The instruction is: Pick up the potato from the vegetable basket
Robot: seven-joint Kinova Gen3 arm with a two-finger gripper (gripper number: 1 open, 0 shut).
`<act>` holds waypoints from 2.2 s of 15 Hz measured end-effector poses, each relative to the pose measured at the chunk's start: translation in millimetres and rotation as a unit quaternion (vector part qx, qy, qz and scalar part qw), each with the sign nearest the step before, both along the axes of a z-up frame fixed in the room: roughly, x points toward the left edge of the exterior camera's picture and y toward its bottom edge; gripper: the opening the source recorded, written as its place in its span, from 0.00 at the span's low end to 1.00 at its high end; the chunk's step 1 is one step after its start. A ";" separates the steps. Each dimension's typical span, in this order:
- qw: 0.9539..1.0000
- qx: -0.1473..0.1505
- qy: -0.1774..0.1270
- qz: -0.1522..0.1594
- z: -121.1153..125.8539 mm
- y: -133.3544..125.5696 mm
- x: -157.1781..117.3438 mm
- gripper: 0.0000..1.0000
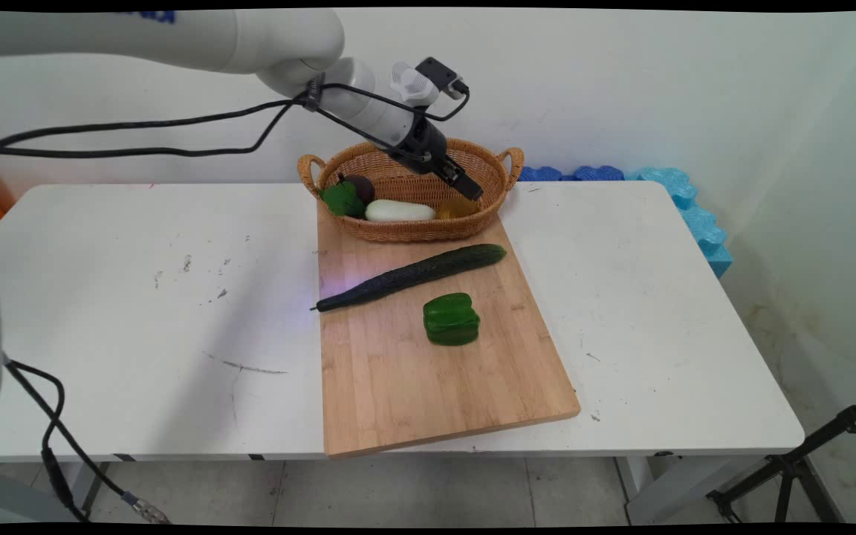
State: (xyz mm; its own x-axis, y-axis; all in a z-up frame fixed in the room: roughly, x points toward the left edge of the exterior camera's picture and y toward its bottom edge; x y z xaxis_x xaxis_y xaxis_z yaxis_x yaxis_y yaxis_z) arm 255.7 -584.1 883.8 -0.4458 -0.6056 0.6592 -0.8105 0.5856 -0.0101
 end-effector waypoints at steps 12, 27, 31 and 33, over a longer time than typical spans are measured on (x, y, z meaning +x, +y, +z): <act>0.993 0.082 0.029 0.080 -22.2 -29.3 -7.1 1.00; 0.982 0.144 0.051 0.114 -22.6 -53.3 1.0 1.00; 0.979 0.157 0.051 0.123 -22.5 -54.2 4.9 1.00; 0.977 0.164 0.053 0.127 -22.6 -53.7 6.3 1.00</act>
